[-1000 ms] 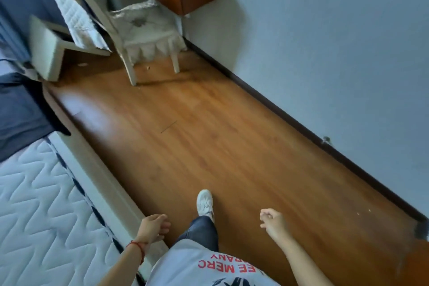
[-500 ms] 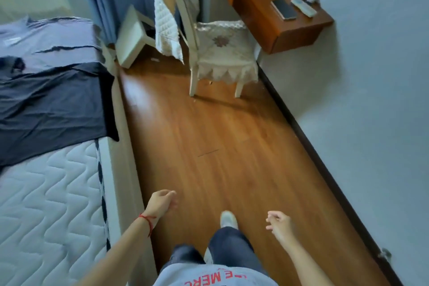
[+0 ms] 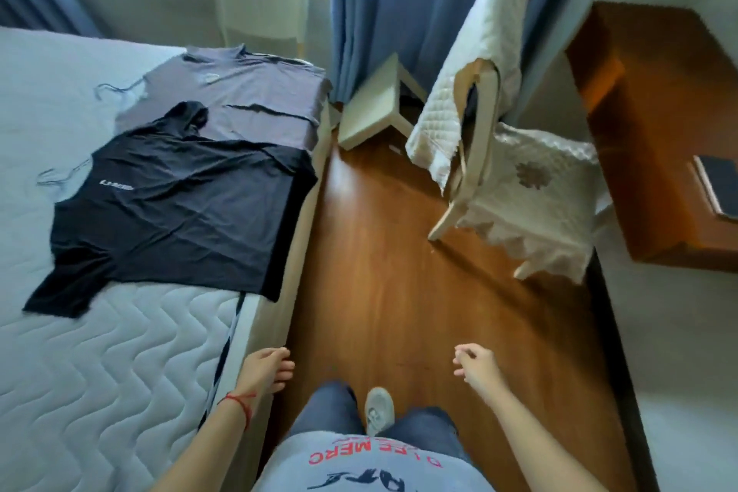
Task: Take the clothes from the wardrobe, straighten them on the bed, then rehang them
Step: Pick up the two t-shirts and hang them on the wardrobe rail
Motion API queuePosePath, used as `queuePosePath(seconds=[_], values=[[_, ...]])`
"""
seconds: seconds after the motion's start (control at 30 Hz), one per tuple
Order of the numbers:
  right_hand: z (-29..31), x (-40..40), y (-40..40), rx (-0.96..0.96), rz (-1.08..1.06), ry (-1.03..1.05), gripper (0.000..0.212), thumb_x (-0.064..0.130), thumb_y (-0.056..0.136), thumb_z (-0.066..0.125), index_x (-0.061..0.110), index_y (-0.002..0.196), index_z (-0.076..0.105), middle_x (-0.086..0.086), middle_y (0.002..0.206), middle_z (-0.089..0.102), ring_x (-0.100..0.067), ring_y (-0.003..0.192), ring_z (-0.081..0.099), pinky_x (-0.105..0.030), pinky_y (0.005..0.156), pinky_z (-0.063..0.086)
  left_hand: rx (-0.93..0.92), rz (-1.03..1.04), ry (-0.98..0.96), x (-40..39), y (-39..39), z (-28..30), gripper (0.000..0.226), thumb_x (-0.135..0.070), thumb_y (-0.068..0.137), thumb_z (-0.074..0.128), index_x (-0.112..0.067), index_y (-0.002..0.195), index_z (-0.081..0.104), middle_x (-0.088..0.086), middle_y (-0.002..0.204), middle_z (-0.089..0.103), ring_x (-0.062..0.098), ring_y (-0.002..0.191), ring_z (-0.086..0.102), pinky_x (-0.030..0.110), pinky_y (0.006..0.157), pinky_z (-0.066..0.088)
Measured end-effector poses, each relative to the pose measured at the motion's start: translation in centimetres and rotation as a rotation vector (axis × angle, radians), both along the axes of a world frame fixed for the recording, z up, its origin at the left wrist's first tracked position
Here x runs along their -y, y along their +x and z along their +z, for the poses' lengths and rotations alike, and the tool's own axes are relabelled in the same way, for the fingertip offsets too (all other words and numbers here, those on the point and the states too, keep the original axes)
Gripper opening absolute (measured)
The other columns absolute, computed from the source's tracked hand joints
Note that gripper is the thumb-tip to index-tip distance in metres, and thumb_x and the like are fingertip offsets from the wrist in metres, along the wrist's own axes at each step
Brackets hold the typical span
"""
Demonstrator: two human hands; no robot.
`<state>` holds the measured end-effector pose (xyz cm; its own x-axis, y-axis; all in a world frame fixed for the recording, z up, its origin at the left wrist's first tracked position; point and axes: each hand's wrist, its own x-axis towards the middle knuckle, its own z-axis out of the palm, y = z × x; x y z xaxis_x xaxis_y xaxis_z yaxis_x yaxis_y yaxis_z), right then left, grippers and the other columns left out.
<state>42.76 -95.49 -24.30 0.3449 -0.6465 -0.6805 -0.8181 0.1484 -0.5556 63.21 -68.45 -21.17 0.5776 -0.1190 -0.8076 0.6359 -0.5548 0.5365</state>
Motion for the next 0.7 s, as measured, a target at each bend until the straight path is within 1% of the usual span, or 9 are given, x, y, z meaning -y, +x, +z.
queuePosePath(seconds=[0.07,0.13,0.2,0.3,0.37,0.43,0.53,0.6,0.7], values=[[0.6,2.5,4.9,0.002,0.069,-0.011,0.019,0.006,0.092,0.047,0.002,0.102,0.062,-0.002,0.073,0.059,-0.013,0.058,0.055,-0.009,0.04,0.038,-0.014,0.067,-0.002,1.1,2.4,0.1,0.014,-0.013,0.093,0.049,-0.007,0.085,0.059,0.008,0.068,0.059,0.011,0.046,0.054,0.019,0.045,0.041],[0.9,4.5,9.7,0.028,0.124,-0.028,0.014,0.007,0.091,0.049,0.01,0.094,0.061,0.002,0.07,0.059,-0.012,0.056,0.057,-0.007,0.041,0.038,-0.045,0.132,0.0,2.0,4.7,0.0,0.014,-0.013,0.093,0.048,-0.007,0.084,0.058,0.009,0.068,0.058,0.008,0.037,0.053,0.017,0.041,0.039],[0.9,6.3,14.3,0.04,0.174,-0.038,0.012,0.009,0.09,0.05,0.014,0.092,0.061,0.003,0.07,0.061,-0.008,0.054,0.058,-0.006,0.043,0.039,-0.071,0.201,0.004,2.9,7.1,-0.8,0.014,-0.013,0.093,0.047,-0.007,0.086,0.057,0.009,0.068,0.057,0.011,0.041,0.053,0.018,0.042,0.039],[0.0,8.9,21.0,0.032,0.23,-0.028,0.013,0.01,0.09,0.051,0.012,0.095,0.063,0.003,0.071,0.062,-0.008,0.054,0.059,-0.013,0.049,0.04,-0.105,0.289,0.037,4.5,11.8,-2.2,0.017,-0.016,0.094,0.046,-0.005,0.09,0.058,0.01,0.071,0.059,0.02,0.058,0.052,0.025,0.055,0.04],[-0.3,10.5,25.6,0.042,0.242,-0.027,0.014,0.01,0.091,0.051,0.01,0.098,0.063,0.002,0.072,0.062,-0.011,0.057,0.059,-0.017,0.054,0.041,-0.117,0.332,0.048,5.9,15.6,-2.7,0.018,-0.015,0.094,0.046,-0.005,0.084,0.059,0.01,0.069,0.059,0.02,0.058,0.05,0.025,0.055,0.039],[-0.1,12.1,30.3,0.041,0.251,-0.014,0.012,0.01,0.091,0.05,0.012,0.095,0.061,-0.002,0.077,0.063,-0.011,0.06,0.059,-0.017,0.055,0.042,-0.122,0.375,0.047,7.5,20.1,-2.8,0.019,-0.015,0.093,0.048,-0.007,0.078,0.058,0.01,0.068,0.058,0.02,0.057,0.049,0.024,0.054,0.037],[0.6,14.3,37.2,0.041,0.281,-0.003,0.014,0.01,0.09,0.051,0.01,0.096,0.063,-0.002,0.075,0.064,-0.012,0.059,0.059,-0.019,0.055,0.042,-0.1,0.377,0.041,10.4,26.4,-1.6,0.017,-0.016,0.09,0.051,-0.007,0.079,0.06,0.01,0.071,0.06,0.02,0.058,0.051,0.025,0.055,0.04],[0.9,15.9,42.0,0.069,0.308,-0.004,0.015,0.01,0.09,0.052,0.011,0.098,0.065,0.0,0.073,0.064,-0.012,0.057,0.06,-0.02,0.056,0.043,-0.058,0.363,-0.003,12.4,30.8,-0.7,0.016,-0.014,0.091,0.05,-0.009,0.078,0.058,0.008,0.069,0.059,0.017,0.055,0.049,0.021,0.051,0.038],[1.8,18.0,47.8,0.087,0.389,-0.016,0.012,0.012,0.091,0.05,0.018,0.094,0.061,-0.004,0.082,0.066,-0.011,0.062,0.061,-0.015,0.054,0.042,-0.032,0.36,-0.011,15.4,36.7,0.5,0.017,-0.012,0.091,0.049,-0.011,0.074,0.054,0.005,0.063,0.054,0.01,0.044,0.044,0.013,0.038,0.031]])
